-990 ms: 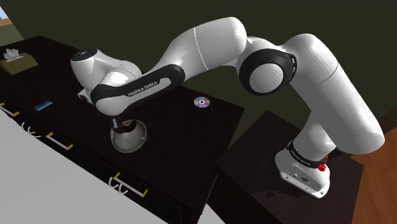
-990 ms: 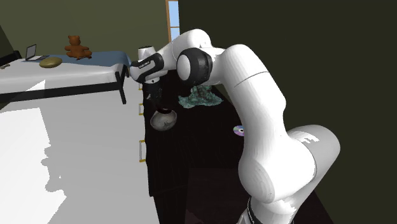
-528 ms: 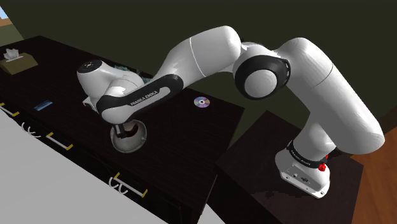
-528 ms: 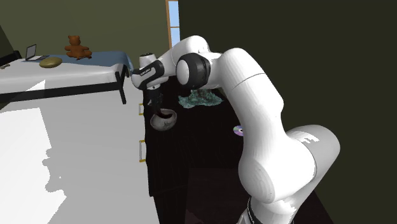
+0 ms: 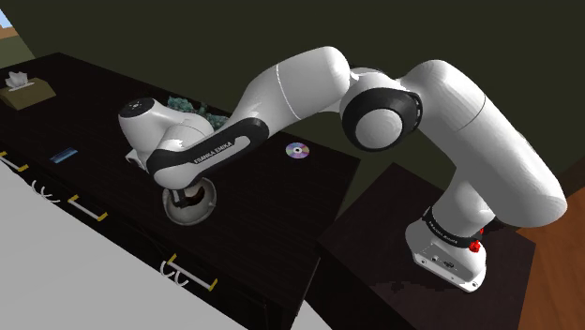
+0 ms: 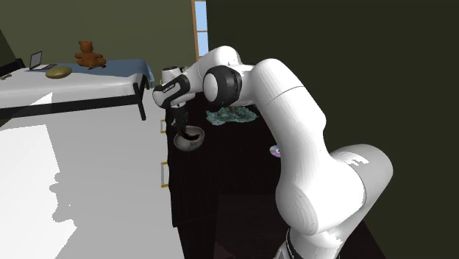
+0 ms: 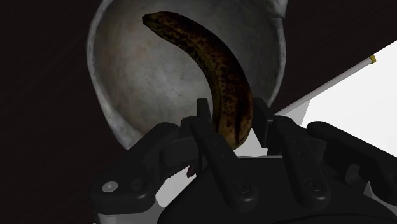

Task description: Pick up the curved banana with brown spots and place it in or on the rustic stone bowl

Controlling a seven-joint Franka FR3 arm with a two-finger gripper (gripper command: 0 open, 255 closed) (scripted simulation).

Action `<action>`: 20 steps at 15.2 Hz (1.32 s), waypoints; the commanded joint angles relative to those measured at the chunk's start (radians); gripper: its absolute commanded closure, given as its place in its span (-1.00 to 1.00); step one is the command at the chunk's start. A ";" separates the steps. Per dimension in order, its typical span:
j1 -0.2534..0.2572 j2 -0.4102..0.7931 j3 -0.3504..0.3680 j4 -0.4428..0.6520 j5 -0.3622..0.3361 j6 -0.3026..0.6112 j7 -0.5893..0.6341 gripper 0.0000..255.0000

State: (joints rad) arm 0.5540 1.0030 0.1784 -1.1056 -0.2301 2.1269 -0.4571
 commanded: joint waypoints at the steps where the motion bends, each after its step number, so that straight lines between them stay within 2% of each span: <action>1: 0.000 0.000 0.000 0.000 0.000 0.001 0.000 1.00; 2: 0.000 0.000 0.000 0.000 0.000 0.001 0.000 1.00; 3: 0.000 0.000 0.000 0.000 0.000 0.001 0.000 -1.00; 8: 0.000 0.000 0.000 0.000 0.000 0.001 0.000 -1.00; 12: -0.003 -0.080 0.010 -0.014 0.009 -0.066 -0.003 -1.00; 20: -0.003 -0.080 0.010 -0.014 0.009 -0.066 -0.003 -1.00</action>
